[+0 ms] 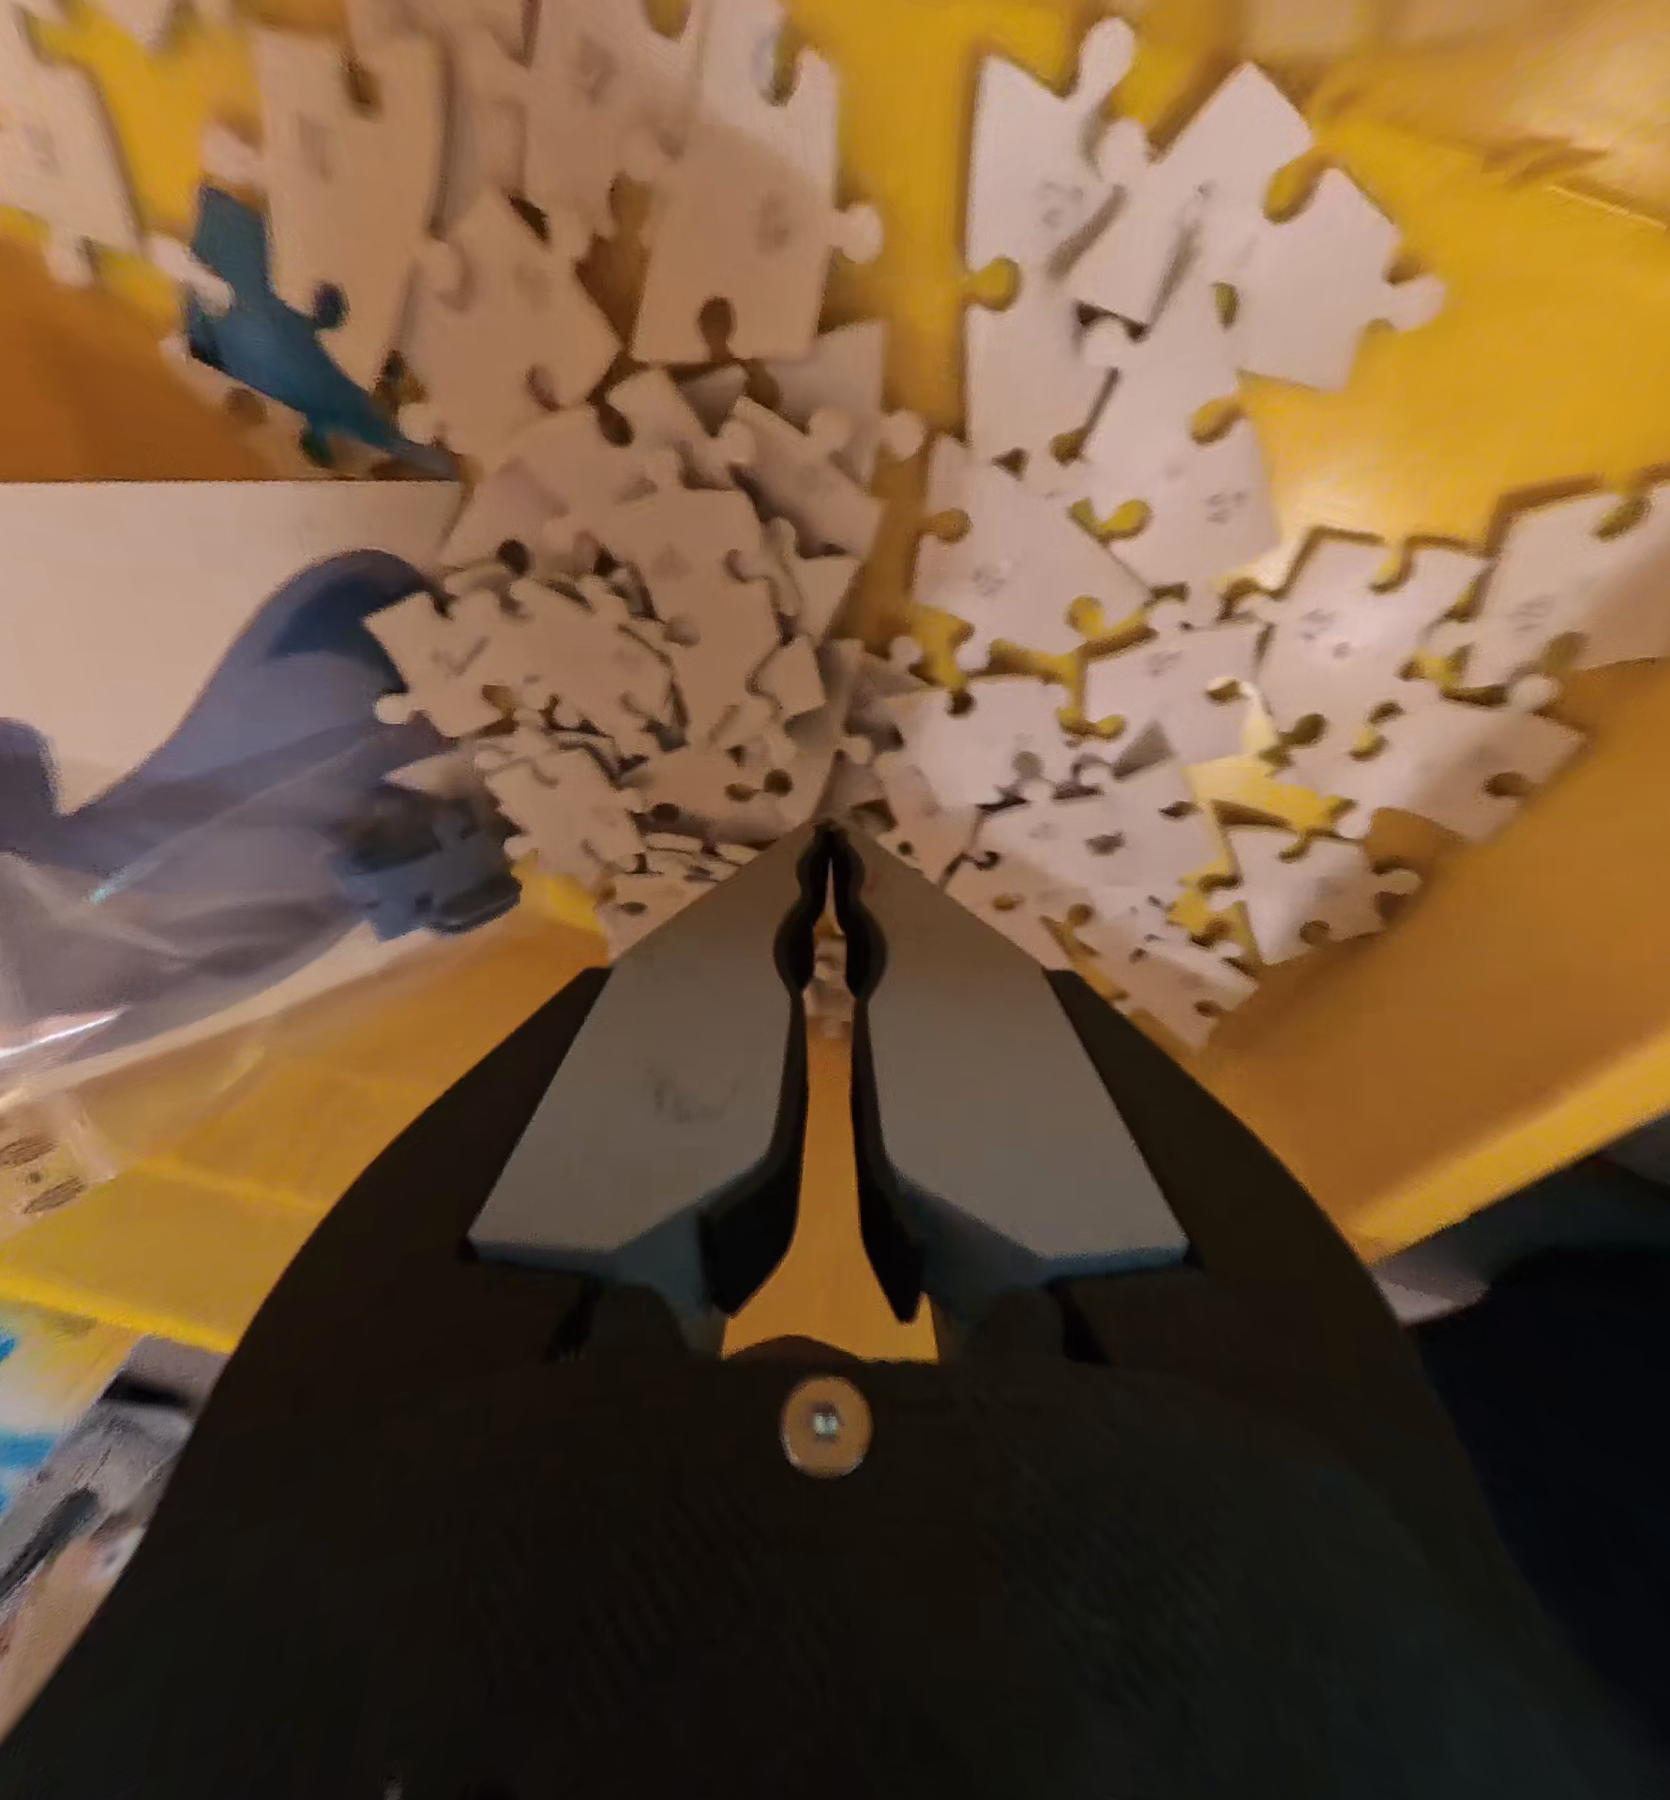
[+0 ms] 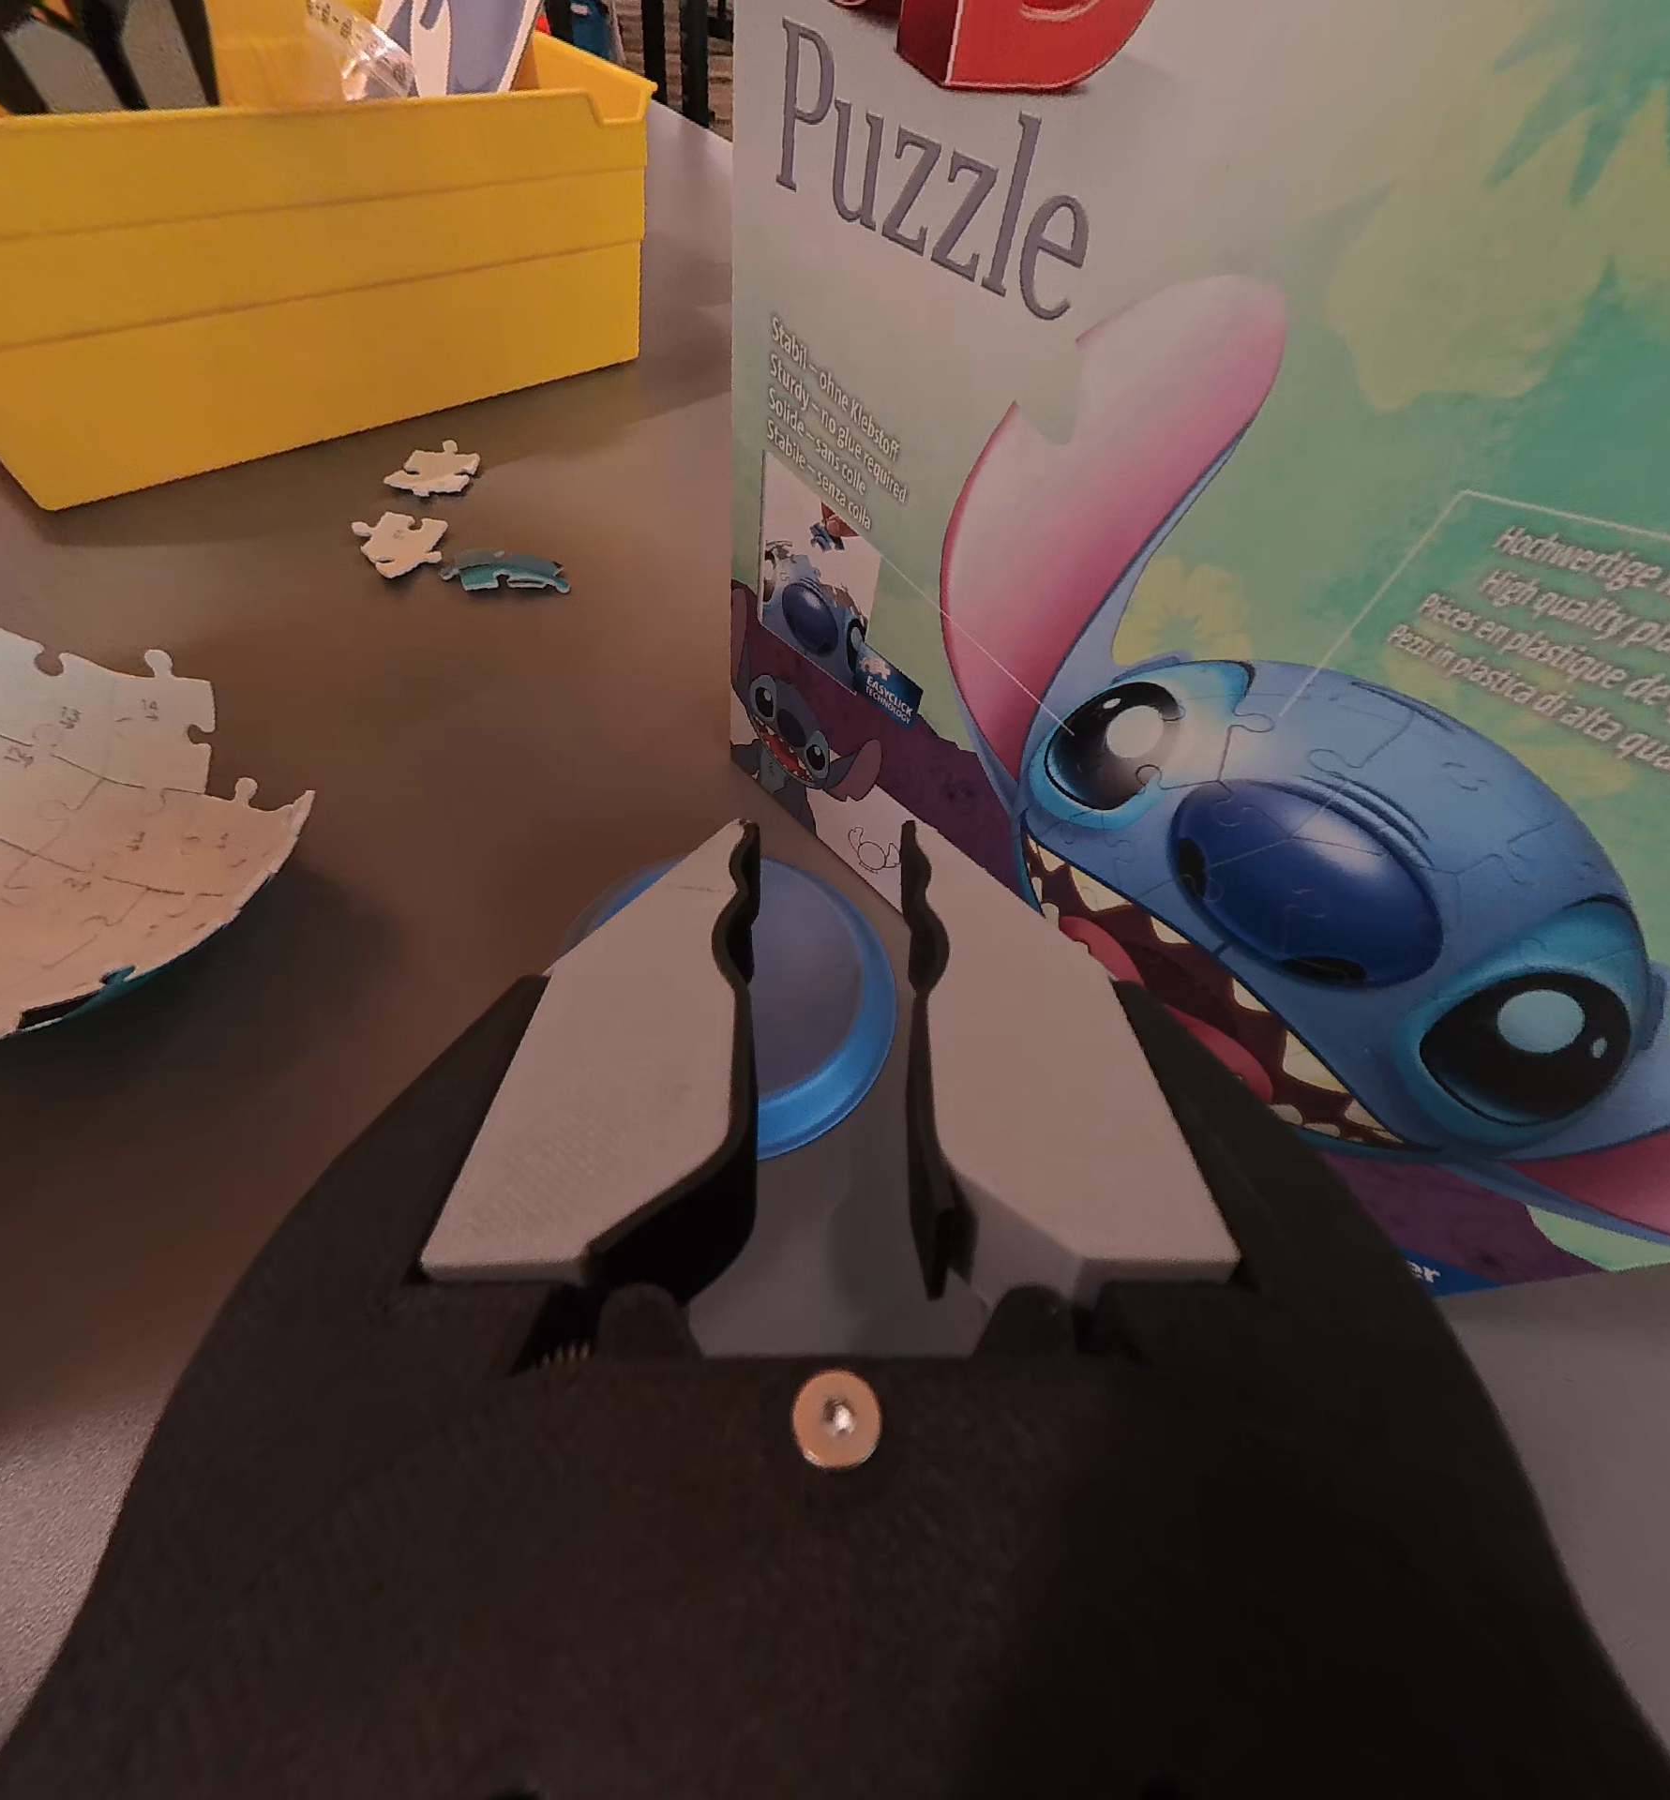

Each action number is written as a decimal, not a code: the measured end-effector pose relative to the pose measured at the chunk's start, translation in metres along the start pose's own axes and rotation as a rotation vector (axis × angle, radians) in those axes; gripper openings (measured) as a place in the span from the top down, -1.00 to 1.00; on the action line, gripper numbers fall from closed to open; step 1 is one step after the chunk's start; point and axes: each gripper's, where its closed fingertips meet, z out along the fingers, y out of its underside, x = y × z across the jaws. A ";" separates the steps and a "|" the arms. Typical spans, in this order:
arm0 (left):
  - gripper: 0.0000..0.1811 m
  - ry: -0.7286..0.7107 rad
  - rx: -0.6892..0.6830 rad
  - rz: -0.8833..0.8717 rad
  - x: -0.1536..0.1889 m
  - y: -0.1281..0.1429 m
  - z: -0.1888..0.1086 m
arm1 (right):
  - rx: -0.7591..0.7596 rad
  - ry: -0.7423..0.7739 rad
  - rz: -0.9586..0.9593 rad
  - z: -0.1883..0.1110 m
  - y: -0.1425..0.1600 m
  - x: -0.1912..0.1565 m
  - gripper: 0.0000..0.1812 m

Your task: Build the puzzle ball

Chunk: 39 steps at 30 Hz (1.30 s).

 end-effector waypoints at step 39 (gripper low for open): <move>1.00 0.263 -0.005 0.056 0.047 0.015 -0.002 | -0.003 -0.002 0.000 0.000 0.000 -0.001 0.72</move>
